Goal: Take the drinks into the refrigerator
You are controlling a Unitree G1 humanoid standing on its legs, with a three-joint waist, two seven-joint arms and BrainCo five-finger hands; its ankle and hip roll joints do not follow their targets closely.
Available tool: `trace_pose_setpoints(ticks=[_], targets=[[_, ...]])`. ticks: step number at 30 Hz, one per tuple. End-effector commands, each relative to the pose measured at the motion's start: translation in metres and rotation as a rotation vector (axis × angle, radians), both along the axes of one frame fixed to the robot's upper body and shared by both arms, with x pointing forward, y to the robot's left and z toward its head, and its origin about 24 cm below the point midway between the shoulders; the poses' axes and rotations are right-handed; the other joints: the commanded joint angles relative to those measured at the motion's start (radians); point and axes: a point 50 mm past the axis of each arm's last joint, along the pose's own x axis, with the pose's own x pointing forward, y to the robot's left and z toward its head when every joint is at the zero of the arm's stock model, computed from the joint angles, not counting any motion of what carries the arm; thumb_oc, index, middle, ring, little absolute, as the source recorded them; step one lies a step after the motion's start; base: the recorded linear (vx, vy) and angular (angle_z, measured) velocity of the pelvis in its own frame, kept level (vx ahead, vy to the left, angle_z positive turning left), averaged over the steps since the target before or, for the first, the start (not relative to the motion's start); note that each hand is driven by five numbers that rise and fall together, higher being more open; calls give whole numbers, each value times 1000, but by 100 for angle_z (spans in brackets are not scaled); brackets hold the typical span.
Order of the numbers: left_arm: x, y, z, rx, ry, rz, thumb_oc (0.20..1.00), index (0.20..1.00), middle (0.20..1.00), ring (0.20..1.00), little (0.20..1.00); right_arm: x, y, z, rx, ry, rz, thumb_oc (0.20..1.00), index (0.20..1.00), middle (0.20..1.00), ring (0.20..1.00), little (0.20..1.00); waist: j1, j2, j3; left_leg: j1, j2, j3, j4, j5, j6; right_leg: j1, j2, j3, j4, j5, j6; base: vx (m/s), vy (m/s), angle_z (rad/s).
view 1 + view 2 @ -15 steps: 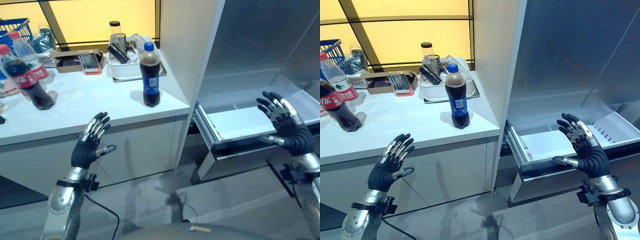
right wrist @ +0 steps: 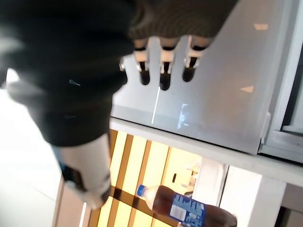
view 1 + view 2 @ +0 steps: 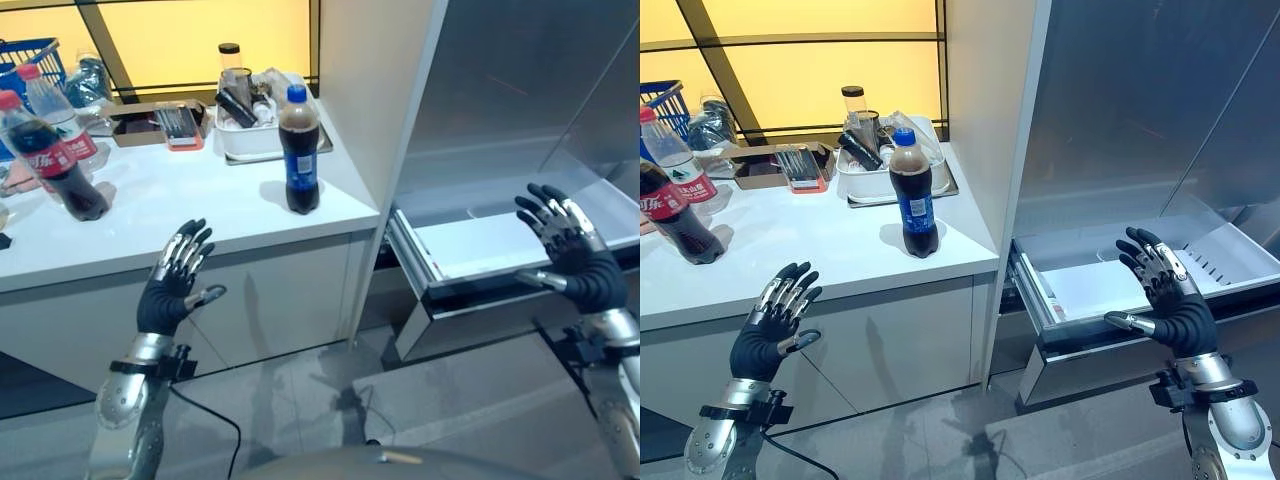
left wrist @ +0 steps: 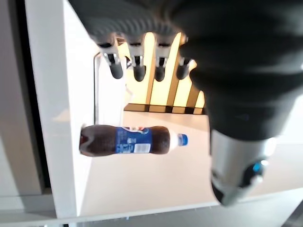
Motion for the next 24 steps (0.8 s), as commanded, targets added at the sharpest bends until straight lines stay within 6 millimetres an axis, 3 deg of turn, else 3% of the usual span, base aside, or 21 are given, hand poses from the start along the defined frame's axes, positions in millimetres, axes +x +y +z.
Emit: trace_pose_setpoints(ticks=[1, 11, 19, 24], targets=[[7, 6, 30, 51, -169, 20, 1000, 1000, 1000, 1000, 1000, 7, -3, 21, -2, -158, -24, 1000, 1000, 1000, 1000, 1000, 15, -24, -8, 3, -40, -37, 2, -44, 44, 43, -21, -10, 51, -63, 47, 0, 0, 0], [13, 11, 20, 67, -118, 63, 1000, 1000, 1000, 1000, 1000, 10, 0, 21, -5, -156, -8, 1000, 1000, 1000, 1000, 1000, 11, -23, -6, 9, -39, -34, 2, -48, 47, 45, -22, -9, 56, -65, 47, 0, 0, 0], [38, 15, 30, 150, -150, 104, 1000, 1000, 1000, 1000, 1000, 15, 7, 25, -20, -152, 53, 1000, 1000, 1000, 1000, 1000, -7, -22, -5, 21, -38, -23, 2, -54, 47, 44, -19, 2, 69, -73, 47, 10, 4, -2], [65, 21, 35, 191, -148, 160, 1000, 1000, 1000, 1000, 1000, 20, 18, 28, -24, -142, 139, 1000, 1000, 1000, 1000, 1000, -30, -17, -7, 34, -35, 8, 2, -62, 42, 41, -13, 29, 68, -70, 49, 17, 9, -15]])
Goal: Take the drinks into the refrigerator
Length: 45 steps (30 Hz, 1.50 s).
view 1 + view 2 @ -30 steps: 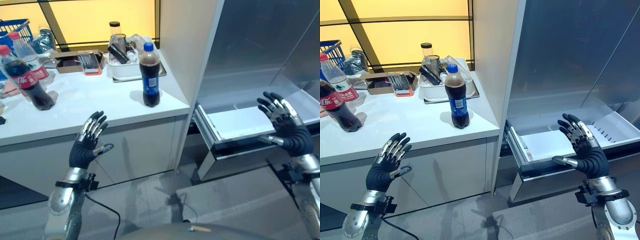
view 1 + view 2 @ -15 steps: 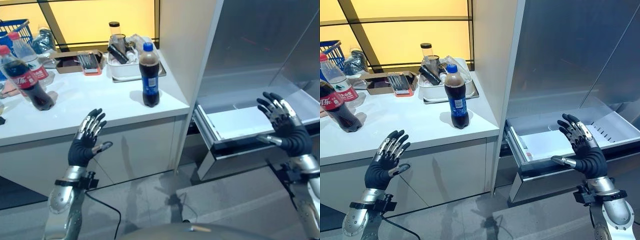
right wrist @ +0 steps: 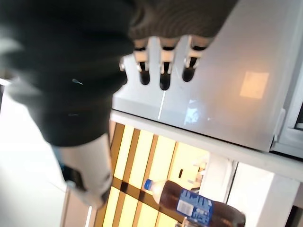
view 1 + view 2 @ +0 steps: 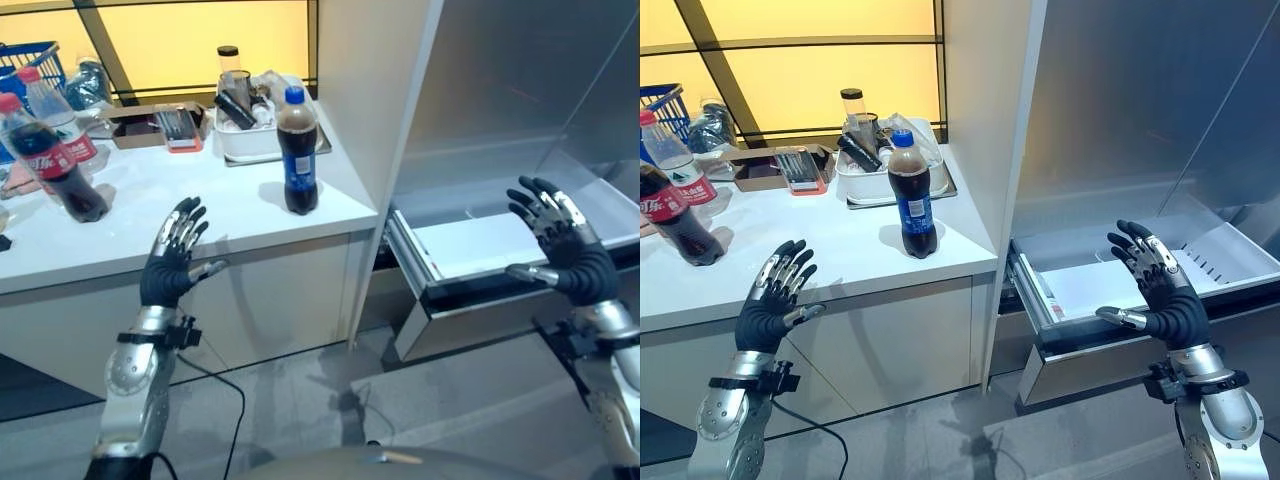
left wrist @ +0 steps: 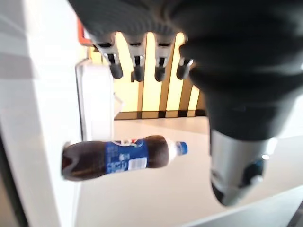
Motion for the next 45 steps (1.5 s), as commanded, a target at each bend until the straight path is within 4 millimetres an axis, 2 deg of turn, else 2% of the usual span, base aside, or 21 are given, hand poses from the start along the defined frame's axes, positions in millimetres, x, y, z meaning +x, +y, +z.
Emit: trace_pose_setpoints(ticks=[1, 2, 11, 21, 31, 40, 45], targets=[[16, 12, 21, 87, -86, 43, 1000, 1000, 1000, 1000, 1000, 9, 6, 22, -11, -104, 70, 1000, 1000, 1000, 1000, 1000, -26, -19, -7, 19, -39, -28, 2, -59, 45, 44, -21, -3, 68, -78, 52, 27, 8, -22], [25, 13, 25, 103, -93, 69, 1000, 1000, 1000, 1000, 1000, 11, 12, 23, -7, -99, 111, 1000, 1000, 1000, 1000, 1000, -37, -16, -8, 23, -37, -16, 2, -62, 44, 40, -18, 8, 72, -78, 53, 14, 3, -14], [52, 20, 44, 115, -134, 149, 1000, 1000, 1000, 1000, 1000, 14, 26, 29, -24, -90, 221, 1000, 1000, 1000, 1000, 1000, -77, -3, -4, 48, -35, 52, 2, -73, 44, 18, -2, 81, 90, -79, 53, 11, 12, -27], [76, 29, 43, 121, -65, 209, 1000, 1000, 1000, 1000, 1000, 12, 40, 40, -46, -110, 334, 1000, 1000, 1000, 1000, 1000, -106, 2, 3, 52, -32, 77, 2, -75, 40, 8, 9, 105, 89, -79, 56, 6, 2, -10], [73, 46, 45, 123, -57, 281, 1000, 1000, 1000, 1000, 1000, 8, 42, 44, -65, -119, 365, 1000, 1000, 1000, 1000, 1000, -111, -4, 18, 49, -28, 100, 2, -75, 38, -6, 20, 125, 95, -77, 55, 2, -3, -6], [66, 64, 43, 137, -46, 361, 1000, 1000, 1000, 1000, 1000, 3, 41, 40, -67, -101, 368, 1000, 1000, 1000, 1000, 1000, -108, -9, 9, 60, -26, 95, 2, -83, 36, 10, 24, 123, 81, -78, 53, 1, -1, -1], [71, 68, 42, 150, -8, 361, 1000, 1000, 1000, 1000, 1000, 2, 41, 40, -64, -94, 382, 1000, 1000, 1000, 1000, 1000, -109, -9, 5, 61, -23, 89, 2, -83, 35, 18, 24, 119, 75, -80, 52, 0, 0, 0]])
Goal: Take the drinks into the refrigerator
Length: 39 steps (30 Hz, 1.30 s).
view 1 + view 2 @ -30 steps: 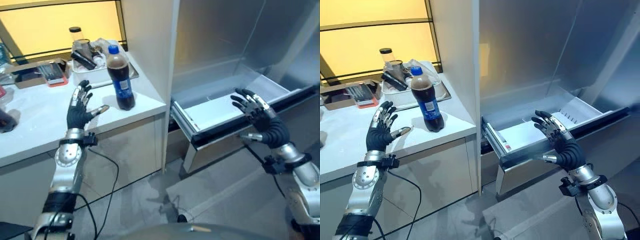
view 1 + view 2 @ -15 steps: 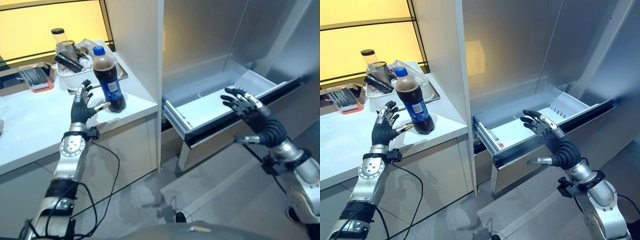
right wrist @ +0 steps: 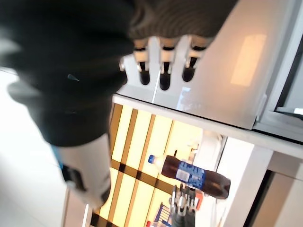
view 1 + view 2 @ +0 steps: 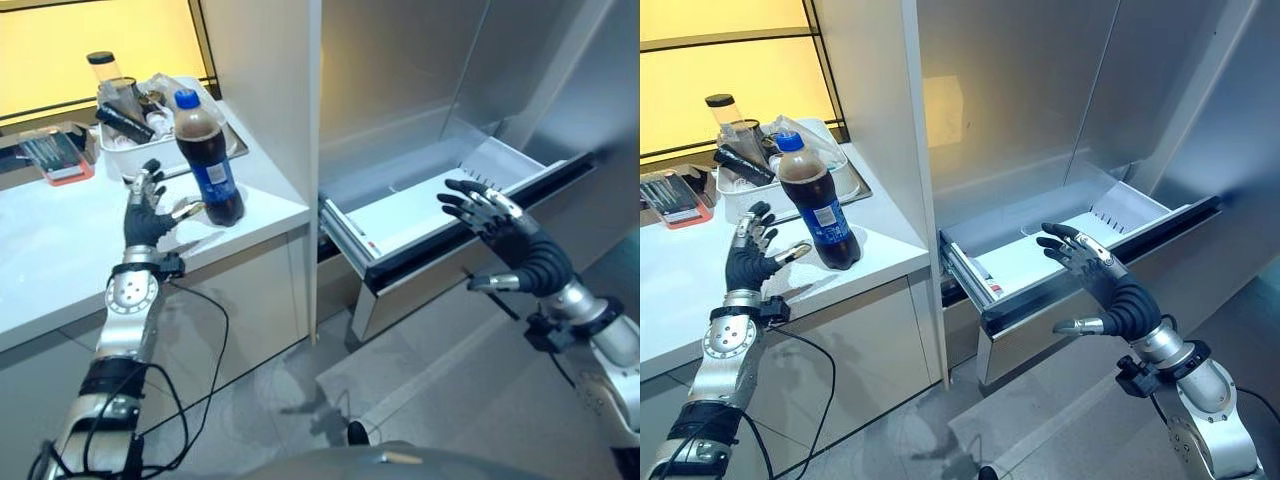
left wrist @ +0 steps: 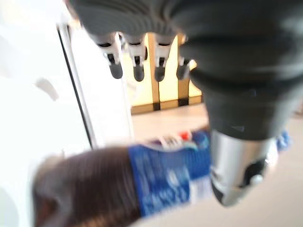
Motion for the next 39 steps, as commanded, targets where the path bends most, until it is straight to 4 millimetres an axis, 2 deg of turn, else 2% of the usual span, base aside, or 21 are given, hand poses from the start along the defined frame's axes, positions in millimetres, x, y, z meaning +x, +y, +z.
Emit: trace_pose_setpoints(ticks=[1, 4, 13, 29, 39], targets=[[14, 16, 34, 70, -69, 32, 1000, 1000, 1000, 1000, 1000, -5, 2, 26, 30, -121, 45, 1000, 1000, 1000, 1000, 1000, 3, 2, 7, 44, -30, -63, 8, -61, 38, 72, -7, -26, 79, -116, 52, 0, 0, 0], [21, 16, 31, 108, -3, 2, 1000, 1000, 1000, 1000, 1000, -5, 3, 24, 30, -108, 60, 1000, 1000, 1000, 1000, 1000, 1, 1, 6, 46, -31, -66, 8, -62, 38, 77, -8, -30, 75, -114, 55, 0, 0, 0], [34, 13, 33, 130, 42, -27, 1000, 1000, 1000, 1000, 1000, -6, 5, 24, 36, -96, 82, 1000, 1000, 1000, 1000, 1000, -2, -4, 15, 43, -31, -64, 8, -58, 37, 74, -7, -29, 73, -110, 57, 0, 0, 0], [39, -6, 29, 133, 51, -119, 1000, 1000, 1000, 1000, 1000, -8, 3, 22, 45, -88, 73, 1000, 1000, 1000, 1000, 1000, 1, -8, 16, 39, -29, -76, 8, -54, 38, 79, -10, -36, 64, -107, 56, 0, 0, 0], [39, -20, 19, 143, 82, -190, 1000, 1000, 1000, 1000, 1000, -7, 1, 20, 49, -82, 60, 1000, 1000, 1000, 1000, 1000, 3, -12, 15, 37, -29, -82, 8, -53, 38, 83, -12, -42, 60, -105, 55, 0, 0, 0]])
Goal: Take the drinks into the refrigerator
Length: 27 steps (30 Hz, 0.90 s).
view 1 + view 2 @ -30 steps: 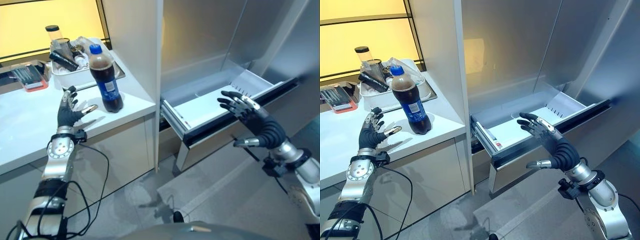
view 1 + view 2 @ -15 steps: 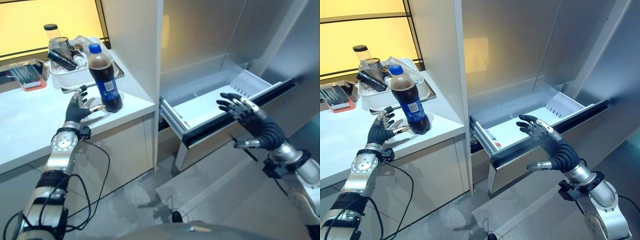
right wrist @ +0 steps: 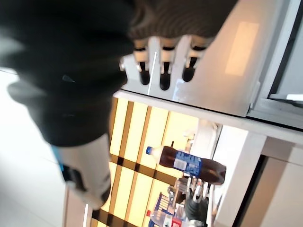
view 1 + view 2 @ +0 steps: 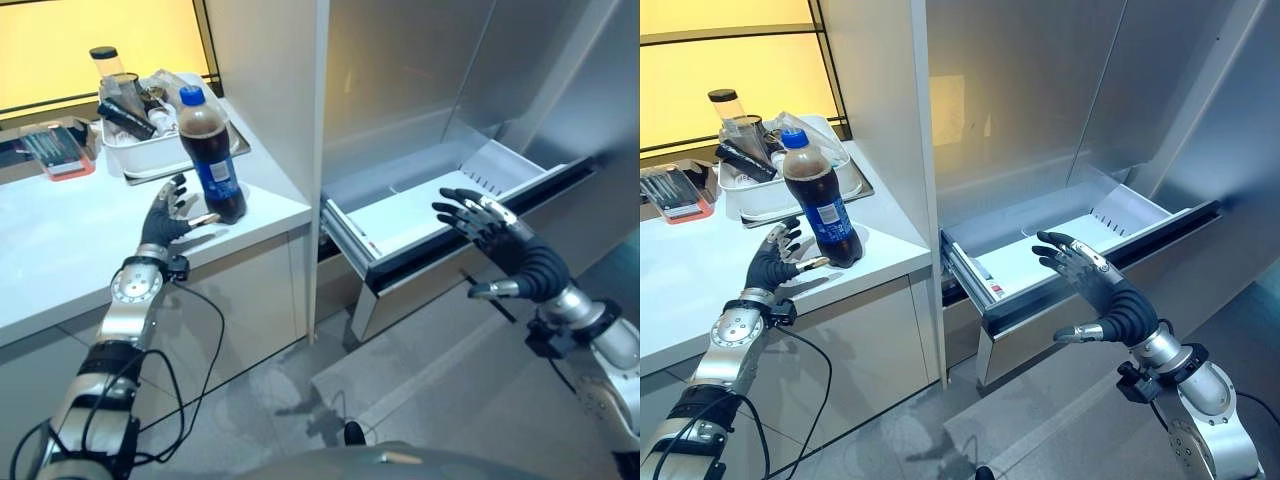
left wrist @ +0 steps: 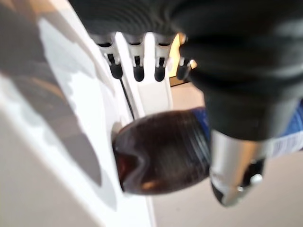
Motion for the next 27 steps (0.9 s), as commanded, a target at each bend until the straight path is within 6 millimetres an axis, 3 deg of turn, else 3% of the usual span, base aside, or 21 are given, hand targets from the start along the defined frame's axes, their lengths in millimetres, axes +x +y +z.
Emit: trace_pose_setpoints(ticks=[1, 15, 27], targets=[[20, -15, 35, 40, -117, -73, 1000, 1000, 1000, 1000, 1000, -5, 1, 24, 47, -124, 19, 1000, 1000, 1000, 1000, 1000, 2, 2, 6, 34, -30, -81, 8, -52, 38, 81, -11, -42, 60, -105, 56, 0, 0, 0], [31, -46, 35, 30, -129, -156, 1000, 1000, 1000, 1000, 1000, -4, 4, 23, 60, -120, 27, 1000, 1000, 1000, 1000, 1000, -2, 0, 4, 32, -32, -89, 8, -51, 40, 82, -14, -48, 59, -101, 55, 0, 0, 0], [39, -42, 39, 16, -135, -93, 1000, 1000, 1000, 1000, 1000, -4, 8, 25, 60, -123, 59, 1000, 1000, 1000, 1000, 1000, -6, -4, 10, 29, -29, -82, 8, -50, 38, 76, -12, -40, 57, -99, 56, 0, 0, 0]])
